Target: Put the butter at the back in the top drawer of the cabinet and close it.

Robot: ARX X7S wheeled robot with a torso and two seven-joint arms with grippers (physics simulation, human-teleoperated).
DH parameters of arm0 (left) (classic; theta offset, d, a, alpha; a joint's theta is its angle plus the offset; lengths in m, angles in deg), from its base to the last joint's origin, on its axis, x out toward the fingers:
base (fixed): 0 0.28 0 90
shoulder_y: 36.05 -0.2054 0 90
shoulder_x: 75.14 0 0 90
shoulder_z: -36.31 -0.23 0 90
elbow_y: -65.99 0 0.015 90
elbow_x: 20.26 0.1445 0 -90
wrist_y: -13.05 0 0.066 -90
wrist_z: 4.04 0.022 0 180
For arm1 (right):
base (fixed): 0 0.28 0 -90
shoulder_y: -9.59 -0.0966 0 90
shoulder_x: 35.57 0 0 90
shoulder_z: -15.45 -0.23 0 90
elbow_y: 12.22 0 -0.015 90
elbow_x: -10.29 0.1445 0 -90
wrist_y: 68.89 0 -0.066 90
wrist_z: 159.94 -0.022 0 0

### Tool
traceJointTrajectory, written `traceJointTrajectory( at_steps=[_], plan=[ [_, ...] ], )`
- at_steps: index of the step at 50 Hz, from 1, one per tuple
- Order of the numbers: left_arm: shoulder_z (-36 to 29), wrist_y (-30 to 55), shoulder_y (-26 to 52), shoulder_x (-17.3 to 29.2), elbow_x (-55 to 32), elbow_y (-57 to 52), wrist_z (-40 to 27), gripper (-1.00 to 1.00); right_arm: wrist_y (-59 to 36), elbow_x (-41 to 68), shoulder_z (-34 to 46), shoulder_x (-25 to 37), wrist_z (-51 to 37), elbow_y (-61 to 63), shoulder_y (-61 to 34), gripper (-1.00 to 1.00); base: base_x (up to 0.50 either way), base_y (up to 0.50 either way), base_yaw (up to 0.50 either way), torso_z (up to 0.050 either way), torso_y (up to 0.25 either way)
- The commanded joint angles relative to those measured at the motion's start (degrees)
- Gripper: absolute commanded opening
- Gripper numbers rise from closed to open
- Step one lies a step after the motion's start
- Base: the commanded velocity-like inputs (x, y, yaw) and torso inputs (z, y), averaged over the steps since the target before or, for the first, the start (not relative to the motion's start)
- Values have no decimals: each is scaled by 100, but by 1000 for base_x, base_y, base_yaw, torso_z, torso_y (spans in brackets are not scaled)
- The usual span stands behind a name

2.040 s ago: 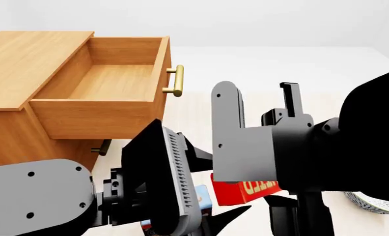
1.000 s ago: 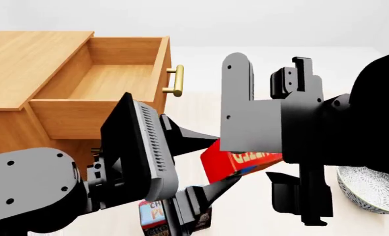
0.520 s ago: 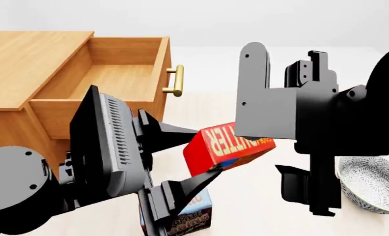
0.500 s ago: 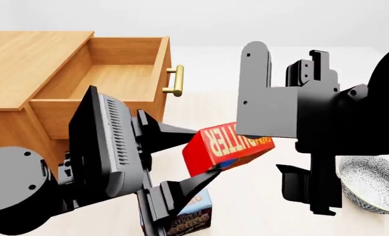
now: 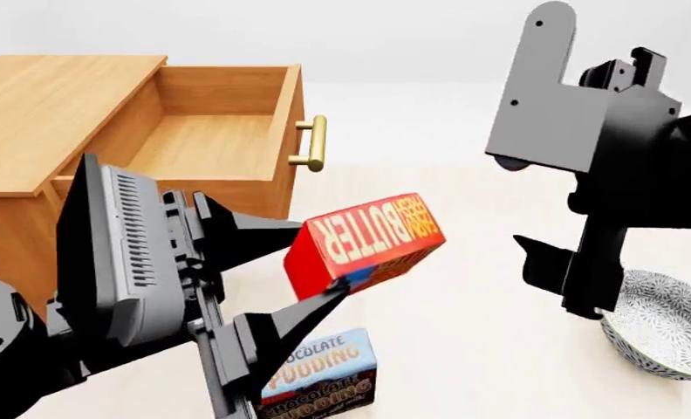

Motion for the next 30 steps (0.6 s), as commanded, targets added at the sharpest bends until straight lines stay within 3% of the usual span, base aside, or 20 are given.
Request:
traceJointTrajectory(
  at_steps=[1, 10, 14, 23, 30],
  plan=[
    [531, -303, -221, 174, -268, -52, -292, -100, 324, 295, -470, 545, -1132, 13, 476, 100, 0, 0, 0, 0, 10],
    [814, -439, -397, 290, -628, -65, -795, -100, 1056, 1437, -1041, 1099, -3731, -88, 1260, 100, 0, -1, 0, 0, 0],
    [1029, -582, -578, 370, -824, -160, -1015, -100, 2056, 1923, -1370, 1563, -4744, -26, 1723, 100, 0, 0, 0, 3, 3],
    [1169, -707, -690, 374, -939, -193, -1358, -100, 4874, 1311, -1757, 3046, -5872, 1615, 3007, 100, 0, -1, 0, 0, 1],
    [1358, -815, -663, 473, -1195, -330, -1684, -100, 6966, 304, -1336, 4283, -6627, 2750, 3938, 100, 0, 0, 0, 0, 1]
  ],
)
